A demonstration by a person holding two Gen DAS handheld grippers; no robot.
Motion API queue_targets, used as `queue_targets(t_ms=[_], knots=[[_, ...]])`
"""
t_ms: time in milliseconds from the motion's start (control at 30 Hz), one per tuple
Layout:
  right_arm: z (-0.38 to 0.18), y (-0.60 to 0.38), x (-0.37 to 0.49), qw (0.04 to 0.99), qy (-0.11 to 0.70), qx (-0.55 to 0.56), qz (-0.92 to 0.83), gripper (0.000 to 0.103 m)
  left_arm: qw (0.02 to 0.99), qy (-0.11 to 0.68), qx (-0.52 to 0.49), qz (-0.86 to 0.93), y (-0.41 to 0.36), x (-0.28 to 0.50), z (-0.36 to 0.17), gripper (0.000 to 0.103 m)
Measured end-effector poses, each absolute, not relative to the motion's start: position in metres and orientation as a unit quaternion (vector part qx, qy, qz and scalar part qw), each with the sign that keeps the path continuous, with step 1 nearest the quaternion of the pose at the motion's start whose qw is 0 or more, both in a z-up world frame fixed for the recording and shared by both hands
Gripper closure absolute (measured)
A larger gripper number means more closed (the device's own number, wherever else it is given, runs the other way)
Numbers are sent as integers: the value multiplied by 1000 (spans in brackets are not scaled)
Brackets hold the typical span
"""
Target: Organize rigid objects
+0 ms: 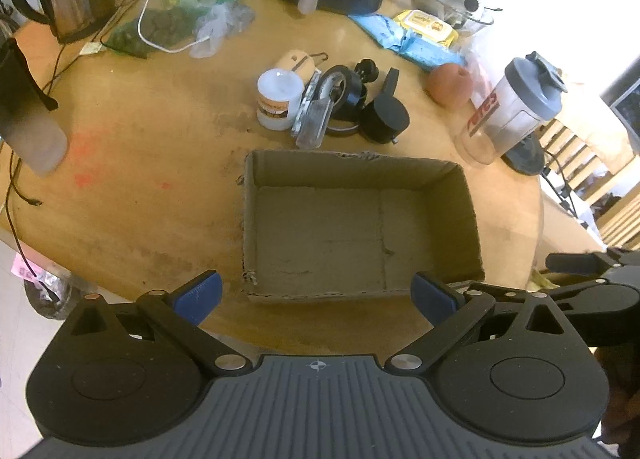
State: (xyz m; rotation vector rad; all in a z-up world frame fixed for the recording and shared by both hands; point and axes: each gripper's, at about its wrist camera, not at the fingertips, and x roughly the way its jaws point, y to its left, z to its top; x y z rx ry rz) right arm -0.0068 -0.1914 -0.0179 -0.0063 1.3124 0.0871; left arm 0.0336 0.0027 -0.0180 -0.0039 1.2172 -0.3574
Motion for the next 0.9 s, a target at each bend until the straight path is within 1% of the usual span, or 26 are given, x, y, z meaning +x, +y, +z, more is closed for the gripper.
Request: queue_targets(t_ms=[333,467,700,900], knots=[[-31,-199,-15,786,617,35,6,0,785,593,-6,-176,13,39,-31,1],[-29,-196,-13,789,613,29,11,0,791,580,-34,-189,14,38,-27,1],[-26,-207,-6,794,607,37,18,0,794,578,-44,-184,3,42,-29,1],[-23,-218,2,803,595,31,28,0,814,564,-22,-137,-7,39,-19,1]])
